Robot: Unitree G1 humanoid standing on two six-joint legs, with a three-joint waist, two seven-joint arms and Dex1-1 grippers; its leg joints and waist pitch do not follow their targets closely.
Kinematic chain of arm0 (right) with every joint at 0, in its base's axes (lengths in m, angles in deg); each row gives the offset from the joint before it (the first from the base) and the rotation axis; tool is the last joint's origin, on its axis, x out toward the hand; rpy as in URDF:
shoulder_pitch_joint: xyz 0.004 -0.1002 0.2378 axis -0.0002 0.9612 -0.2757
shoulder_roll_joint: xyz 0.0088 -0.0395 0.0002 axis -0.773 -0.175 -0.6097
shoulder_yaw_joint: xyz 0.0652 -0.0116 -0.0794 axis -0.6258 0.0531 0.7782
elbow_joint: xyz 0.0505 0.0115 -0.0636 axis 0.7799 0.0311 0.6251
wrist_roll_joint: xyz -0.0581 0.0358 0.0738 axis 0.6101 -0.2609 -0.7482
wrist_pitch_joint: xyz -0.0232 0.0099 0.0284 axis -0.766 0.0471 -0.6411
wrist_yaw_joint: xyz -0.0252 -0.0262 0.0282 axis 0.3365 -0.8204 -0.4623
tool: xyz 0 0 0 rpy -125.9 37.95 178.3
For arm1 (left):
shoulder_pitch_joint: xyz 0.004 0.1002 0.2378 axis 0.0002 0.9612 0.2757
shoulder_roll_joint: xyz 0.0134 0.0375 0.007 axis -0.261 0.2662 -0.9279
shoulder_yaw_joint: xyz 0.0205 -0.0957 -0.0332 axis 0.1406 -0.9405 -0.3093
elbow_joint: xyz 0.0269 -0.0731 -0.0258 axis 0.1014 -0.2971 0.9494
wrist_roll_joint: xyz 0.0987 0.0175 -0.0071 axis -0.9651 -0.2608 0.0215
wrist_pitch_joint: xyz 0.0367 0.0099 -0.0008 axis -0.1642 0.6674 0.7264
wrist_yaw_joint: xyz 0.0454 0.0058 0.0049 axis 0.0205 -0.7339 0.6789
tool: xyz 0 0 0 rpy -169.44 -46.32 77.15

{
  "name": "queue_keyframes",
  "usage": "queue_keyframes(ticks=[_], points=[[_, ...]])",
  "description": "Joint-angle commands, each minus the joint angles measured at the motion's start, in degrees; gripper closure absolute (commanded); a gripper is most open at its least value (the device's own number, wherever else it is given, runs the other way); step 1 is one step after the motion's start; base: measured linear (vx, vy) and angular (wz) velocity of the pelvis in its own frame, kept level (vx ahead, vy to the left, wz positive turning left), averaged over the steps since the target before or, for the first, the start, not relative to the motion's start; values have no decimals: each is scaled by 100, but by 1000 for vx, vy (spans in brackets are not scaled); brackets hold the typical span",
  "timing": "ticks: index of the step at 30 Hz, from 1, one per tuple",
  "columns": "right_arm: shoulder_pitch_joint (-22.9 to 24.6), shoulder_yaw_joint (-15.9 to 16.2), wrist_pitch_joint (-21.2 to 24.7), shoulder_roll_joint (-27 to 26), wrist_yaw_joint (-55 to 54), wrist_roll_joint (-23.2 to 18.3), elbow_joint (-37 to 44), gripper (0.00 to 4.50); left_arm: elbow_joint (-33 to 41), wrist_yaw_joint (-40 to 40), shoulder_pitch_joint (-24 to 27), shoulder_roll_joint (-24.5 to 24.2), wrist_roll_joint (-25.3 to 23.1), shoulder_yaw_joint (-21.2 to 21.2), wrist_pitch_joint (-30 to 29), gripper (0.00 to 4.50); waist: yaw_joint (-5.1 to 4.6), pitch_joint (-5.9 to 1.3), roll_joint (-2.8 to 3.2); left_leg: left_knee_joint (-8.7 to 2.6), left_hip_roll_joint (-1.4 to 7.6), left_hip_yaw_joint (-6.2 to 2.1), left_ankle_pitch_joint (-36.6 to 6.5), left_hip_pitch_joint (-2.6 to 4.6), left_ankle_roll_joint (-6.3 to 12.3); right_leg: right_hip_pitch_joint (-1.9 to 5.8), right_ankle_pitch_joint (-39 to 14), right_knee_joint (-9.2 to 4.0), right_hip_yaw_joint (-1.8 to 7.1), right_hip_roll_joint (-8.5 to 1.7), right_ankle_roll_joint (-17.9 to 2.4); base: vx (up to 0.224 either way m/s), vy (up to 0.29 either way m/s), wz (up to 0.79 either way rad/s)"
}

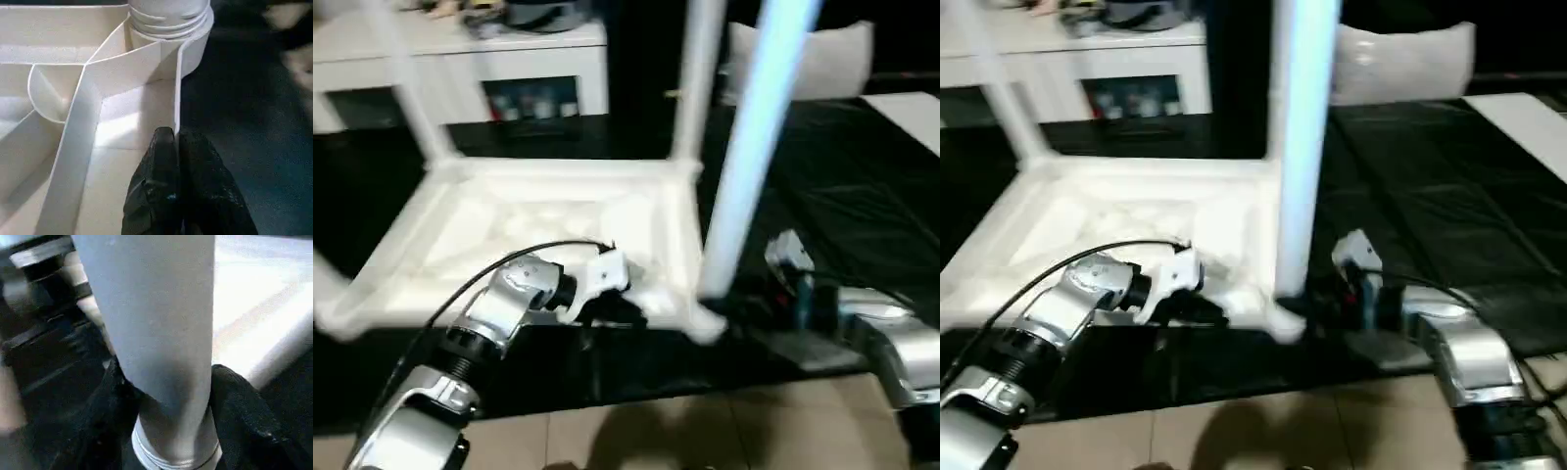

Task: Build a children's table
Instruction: Rotate leg to tighten

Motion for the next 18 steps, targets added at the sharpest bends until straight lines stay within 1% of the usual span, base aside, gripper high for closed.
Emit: queue_keyframes(ticks=[1,2,3,4,5,6,7,8,9,10,11,12,13,14,15,16,18], points=[[-221,320,146,-423,-583,147,-133,252,395,-337,-55,510,177,98,-94,450,-9,-346,-121,-362,253,-154,-757,9,373,309,-2847,-605,242,-518,-166,0,0,0],[-292,323,140,-606,-945,301,-219,253,332,-652,-114,656,95,51,-200,450,-31,-349,-125,-352,245,-153,-767,7,394,316,-2835,-614,242,-520,-160,0,0,0],[-459,319,64,-927,-1660,600,-418,253,130,-1334,-270,940,-50,-77,-392,450,-83,-342,-136,-347,234,-144,-733,-11,420,308,-2798,-605,247,-503,-167,0,0,0],[-490,314,57,-984,-1786,646,-455,253,105,-1451,-293,985,-75,-97,-434,450,-116,-356,-122,-333,222,-141,-697,3,410,302,-2807,-613,234,-504,-195,0,0,0],[-589,262,73,-1188,-2166,724,-575,253,19,-1829,-365,1122,-154,-162,-541,450,-116,-369,-124,-327,218,-139,-655,7,417,309,-2762,-609,244,-506,-195,0,0,0],[-641,205,80,-1322,-2354,718,-647,253,-28,-2044,-400,1200,-176,-205,-581,450,-112,-371,-135,-330,223,-137,-574,7,460,306,-2632,-581,267,-504,-250,0,0,0],[-641,205,80,-1322,-2354,718,-647,253,-28,-2044,-400,1200,-176,-205,-581,450,-114,-369,-135,-335,220,-137,-554,-4,503,311,-2601,-588,265,-500,-258,0,0,0],[-725,170,-65,-1487,-2534,730,-798,253,-56,-2219,-435,1300,-170,-239,-588,450,-85,-397,-136,-333,233,-138,-471,-18,575,338,-2399,-554,284,-505,-255,0,0,0],[-749,176,-147,-1528,-2539,730,-853,253,-46,-2235,-437,1328,-161,-240,-580,450,-71,-406,-116,-344,260,-147,-376,-22,640,333,-2147,-517,297,-515,-323,0,0,0],[-761,176,-183,-1558,-2551,741,-878,221,-13,-2245,-428,1347,-170,-242,-602,450,-62,-407,-117,-341,264,-141,-347,-20,695,334,-1995,-505,303,-512,-370,0,0,0],[-759,119,-178,-1607,-2498,649,-878,187,21,-2226,-416,1349,-181,-235,-628,450,-54,-411,-120,-337,267,-140,-307,-21,713,338,-1897,-488,314,-512,-398,0,0,0],[-747,56,-175,-1648,-2473,592,-854,187,61,-2209,-397,1344,-208,-221,-659,450,-44,-413,-132,-342,277,-144,-236,-38,768,353,-1716,-454,325,-516,-454,0,0,0],[-737,28,-176,-1652,-2438,560,-830,187,78,-2193,-385,1334,-222,-211,-662,450,-41,-408,-127,-344,281,-146,-231,-38,788,349,-1690,-447,321,-516,-481,0,0,0],[-729,9,-177,-1655,-2414,538,-813,171,90,-2182,-377,1327,-231,-205,-664,450,-43,-401,-118,-347,287,-142,-276,-29,799,350,-1727,-462,320,-527,-501,0,0,0],[-633,-79,-272,-1516,-2137,444,-688,154,138,-2045,-312,1221,-283,-163,-597,450,-45,-394,-110,-350,289,-141,-339,-20,783,347,-1800,-472,319,-525,-504,0,0,0],[-598,-91,-324,-1452,-2024,416,-649,143,147,-2006,-295,1184,-294,-154,-572,450,-28,-396,-113,-345,290,-131,-393,-5,779,347,-1849,-481,328,-533,-492,0,0,0],[-521,-74,-407,-1273,-1795,361,-577,136,133,-1973,-281,1089,-275,-110,-515,450,-16,-392,-106,-351,298,-139,-397,-18,787,355,-1817,-469,329,-531,-490,0,0,0]])
